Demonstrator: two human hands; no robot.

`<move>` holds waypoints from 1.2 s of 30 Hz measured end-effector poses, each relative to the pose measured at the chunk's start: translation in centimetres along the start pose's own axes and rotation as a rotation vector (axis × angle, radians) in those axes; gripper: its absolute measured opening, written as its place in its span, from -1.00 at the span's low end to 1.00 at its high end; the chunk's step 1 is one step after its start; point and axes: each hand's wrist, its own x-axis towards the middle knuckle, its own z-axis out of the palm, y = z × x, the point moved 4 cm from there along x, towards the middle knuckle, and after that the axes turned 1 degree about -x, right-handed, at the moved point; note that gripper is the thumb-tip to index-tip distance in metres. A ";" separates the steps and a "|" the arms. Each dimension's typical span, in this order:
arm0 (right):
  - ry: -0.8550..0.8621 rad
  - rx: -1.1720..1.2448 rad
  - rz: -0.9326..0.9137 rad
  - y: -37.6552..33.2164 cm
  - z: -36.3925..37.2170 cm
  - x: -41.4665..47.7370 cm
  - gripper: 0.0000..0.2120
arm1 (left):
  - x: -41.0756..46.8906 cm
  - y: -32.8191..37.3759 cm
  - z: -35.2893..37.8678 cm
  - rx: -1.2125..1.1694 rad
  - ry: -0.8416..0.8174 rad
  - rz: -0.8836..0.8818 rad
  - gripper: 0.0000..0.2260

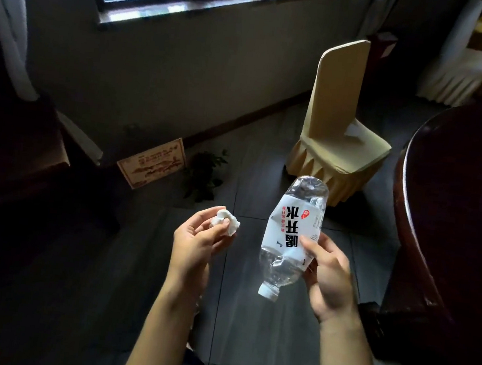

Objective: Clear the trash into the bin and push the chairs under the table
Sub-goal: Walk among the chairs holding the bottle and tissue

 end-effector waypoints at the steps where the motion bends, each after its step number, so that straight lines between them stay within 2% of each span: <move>1: 0.021 -0.007 -0.009 -0.1 0.9 1.6 -0.80 | 2.2 0.6 0.5 0.018 -0.018 -0.010 -0.80; 10: 0.197 0.031 -0.096 -3.4 9.8 13.4 -0.79 | 20.4 8.3 6.6 0.014 -0.243 -0.109 -0.79; 15: 0.298 0.062 -0.116 -5.1 11.4 18.3 -0.77 | 27.7 9.7 10.1 -0.012 -0.306 -0.164 -0.76; 21: 0.411 0.086 -0.113 -7.1 10.0 24.4 -0.79 | 33.5 7.7 15.6 0.018 -0.356 -0.231 -0.76; 27: 0.445 0.094 -0.136 -10.8 7.9 32.9 -0.77 | 39.8 5.7 23.2 0.067 -0.373 -0.247 -0.75; 36: 0.471 0.081 -0.175 -21.2 3.3 47.0 -0.76 | 49.3 3.2 38.4 0.192 -0.407 -0.248 -0.73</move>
